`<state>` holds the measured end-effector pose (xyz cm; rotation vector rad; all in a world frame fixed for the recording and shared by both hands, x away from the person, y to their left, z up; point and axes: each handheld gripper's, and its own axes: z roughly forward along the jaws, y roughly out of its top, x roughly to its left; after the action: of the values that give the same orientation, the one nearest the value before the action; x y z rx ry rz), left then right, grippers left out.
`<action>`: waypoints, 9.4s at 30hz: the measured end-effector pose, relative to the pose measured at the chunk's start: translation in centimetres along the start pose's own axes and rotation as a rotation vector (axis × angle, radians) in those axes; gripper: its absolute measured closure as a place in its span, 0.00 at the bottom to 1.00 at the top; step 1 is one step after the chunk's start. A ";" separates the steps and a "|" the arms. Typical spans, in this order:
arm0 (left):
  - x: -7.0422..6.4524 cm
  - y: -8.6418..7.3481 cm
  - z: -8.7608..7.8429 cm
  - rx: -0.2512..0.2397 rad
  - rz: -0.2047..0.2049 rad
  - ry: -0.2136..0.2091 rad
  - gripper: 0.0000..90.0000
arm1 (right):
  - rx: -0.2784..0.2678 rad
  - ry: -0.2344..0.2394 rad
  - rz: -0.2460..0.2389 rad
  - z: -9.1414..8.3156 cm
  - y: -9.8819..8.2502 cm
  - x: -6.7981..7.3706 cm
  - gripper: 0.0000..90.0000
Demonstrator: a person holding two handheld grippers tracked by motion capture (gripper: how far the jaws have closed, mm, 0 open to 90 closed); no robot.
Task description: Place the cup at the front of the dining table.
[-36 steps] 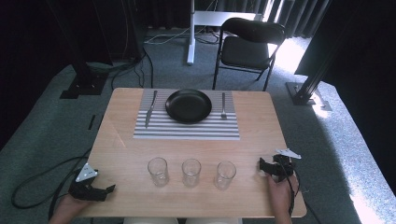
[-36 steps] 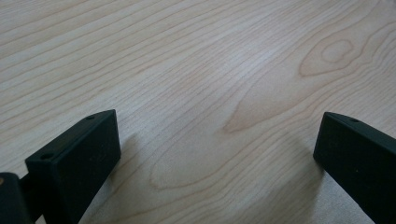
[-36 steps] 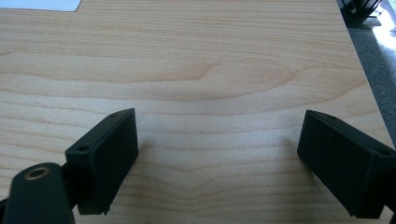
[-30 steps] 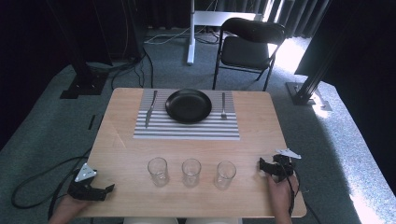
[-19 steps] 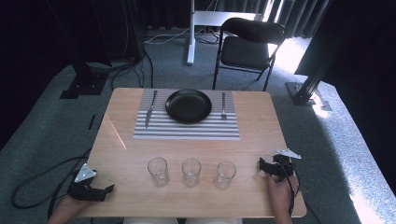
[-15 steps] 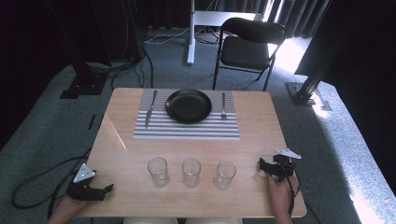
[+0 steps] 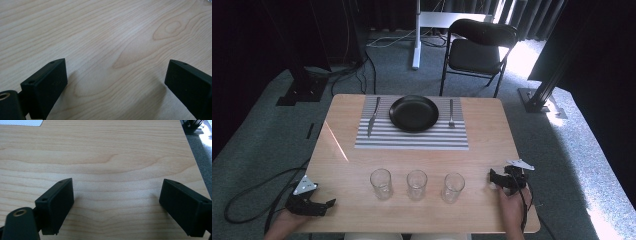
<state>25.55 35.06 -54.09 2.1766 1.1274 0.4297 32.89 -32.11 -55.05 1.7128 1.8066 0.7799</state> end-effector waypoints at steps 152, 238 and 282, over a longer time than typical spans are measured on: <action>-17.5 21.0 3.2 -0.101 0.393 -0.441 0.07 | -0.002 -0.004 0.004 -0.1 -0.1 0.1 0.13; -28.5 26.8 10.5 0.160 0.588 -0.403 0.08 | -0.002 -0.004 0.004 -0.1 -0.1 0.1 0.13; -30.5 28.1 12.6 0.295 0.573 -0.339 0.32 | -0.002 -0.004 0.004 -0.1 -0.1 0.1 0.13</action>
<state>31.81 -6.72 -44.47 2.6974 0.3884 0.1210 32.80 -32.05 -55.06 1.7162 1.7999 0.7796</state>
